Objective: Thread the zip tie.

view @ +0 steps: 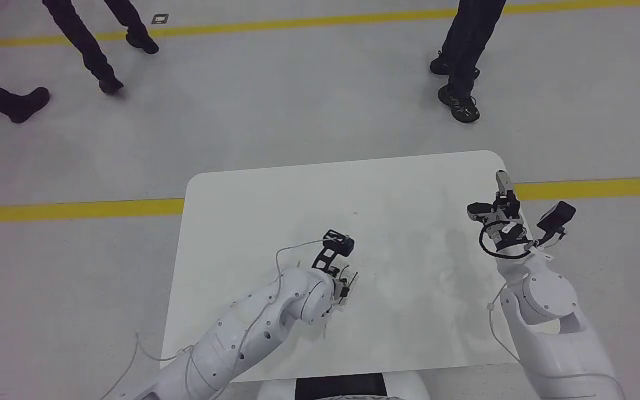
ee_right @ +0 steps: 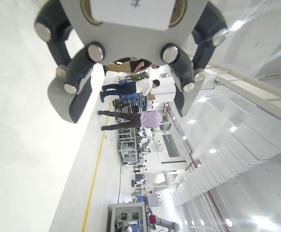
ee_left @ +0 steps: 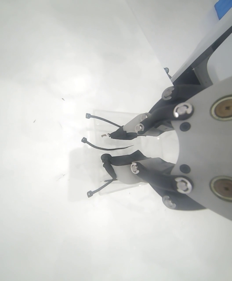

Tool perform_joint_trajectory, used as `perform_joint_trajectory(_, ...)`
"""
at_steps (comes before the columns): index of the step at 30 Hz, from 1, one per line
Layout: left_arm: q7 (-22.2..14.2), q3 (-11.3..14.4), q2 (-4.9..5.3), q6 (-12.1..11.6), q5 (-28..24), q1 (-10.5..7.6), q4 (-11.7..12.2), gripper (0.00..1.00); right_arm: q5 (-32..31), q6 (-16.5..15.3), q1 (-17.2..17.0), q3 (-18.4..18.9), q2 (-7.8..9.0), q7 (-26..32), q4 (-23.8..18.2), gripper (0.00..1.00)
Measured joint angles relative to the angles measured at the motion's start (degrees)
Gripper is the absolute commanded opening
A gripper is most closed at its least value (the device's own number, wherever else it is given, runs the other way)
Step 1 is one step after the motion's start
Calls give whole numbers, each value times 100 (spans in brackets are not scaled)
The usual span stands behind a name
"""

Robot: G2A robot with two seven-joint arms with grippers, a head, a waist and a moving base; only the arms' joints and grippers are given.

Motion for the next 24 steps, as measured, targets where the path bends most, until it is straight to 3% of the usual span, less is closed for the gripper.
perform_joint_trajectory(8,7,15,-20,-29,-36,-18,66,17,0,0,0,0,0,0,0,100)
perform_joint_trajectory(11,10,22,-29,-37,-49,-28,91,9,0,0,0,0,0,0,0,100)
perform_joint_trajectory(12,11,25,-32,-39,-53,-31,99,0,0,0,0,0,0,0,0,100)
perform_joint_trajectory(19,17,35,-40,-22,-41,-18,99,0,0,0,0,0,0,0,0,100)
perform_joint_trajectory(24,-31,17,-20,3,128,65,-52,0,0,0,0,0,0,0,0,100)
